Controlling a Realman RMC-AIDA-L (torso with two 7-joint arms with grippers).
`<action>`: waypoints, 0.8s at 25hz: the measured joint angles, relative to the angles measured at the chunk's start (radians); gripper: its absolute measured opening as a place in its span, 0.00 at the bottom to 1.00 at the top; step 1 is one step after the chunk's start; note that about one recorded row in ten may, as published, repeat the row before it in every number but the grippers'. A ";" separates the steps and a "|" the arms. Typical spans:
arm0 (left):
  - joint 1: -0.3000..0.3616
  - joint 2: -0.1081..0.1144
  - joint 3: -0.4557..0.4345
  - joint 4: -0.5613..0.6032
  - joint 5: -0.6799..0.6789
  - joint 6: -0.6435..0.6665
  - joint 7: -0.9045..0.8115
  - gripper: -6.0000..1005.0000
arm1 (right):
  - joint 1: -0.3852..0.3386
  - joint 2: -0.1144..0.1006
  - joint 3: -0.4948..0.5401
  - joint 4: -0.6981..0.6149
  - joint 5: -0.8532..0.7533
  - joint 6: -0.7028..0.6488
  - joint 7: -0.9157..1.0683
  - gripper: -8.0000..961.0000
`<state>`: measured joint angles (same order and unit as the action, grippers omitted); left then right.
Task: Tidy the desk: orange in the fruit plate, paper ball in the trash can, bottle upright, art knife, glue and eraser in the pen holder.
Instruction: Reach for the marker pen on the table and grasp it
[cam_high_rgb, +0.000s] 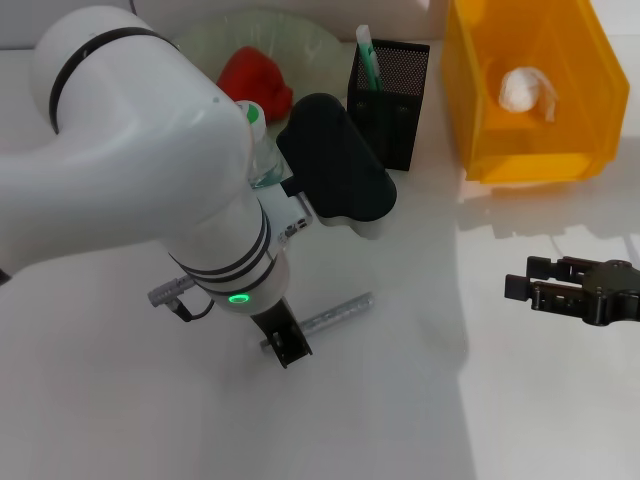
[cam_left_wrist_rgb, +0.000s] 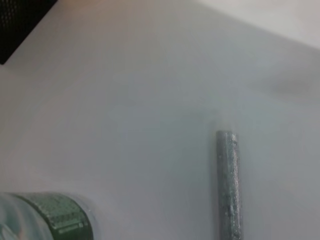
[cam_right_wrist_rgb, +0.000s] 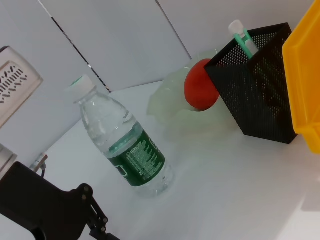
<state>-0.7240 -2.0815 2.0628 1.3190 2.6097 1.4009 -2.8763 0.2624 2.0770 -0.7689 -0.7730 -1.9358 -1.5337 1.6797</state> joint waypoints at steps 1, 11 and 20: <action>0.000 0.000 0.000 0.000 0.000 0.001 0.001 0.16 | 0.000 0.000 0.000 0.000 0.000 0.000 0.000 0.64; 0.008 0.000 -0.003 0.020 0.005 0.006 0.002 0.13 | -0.001 0.000 0.013 0.002 0.000 0.000 -0.005 0.63; 0.010 0.000 -0.013 0.039 0.027 0.015 0.006 0.00 | 0.000 0.000 0.040 0.018 0.000 -0.009 -0.016 0.63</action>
<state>-0.7143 -2.0816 2.0495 1.3575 2.6364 1.4163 -2.8701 0.2625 2.0770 -0.7294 -0.7546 -1.9355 -1.5431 1.6637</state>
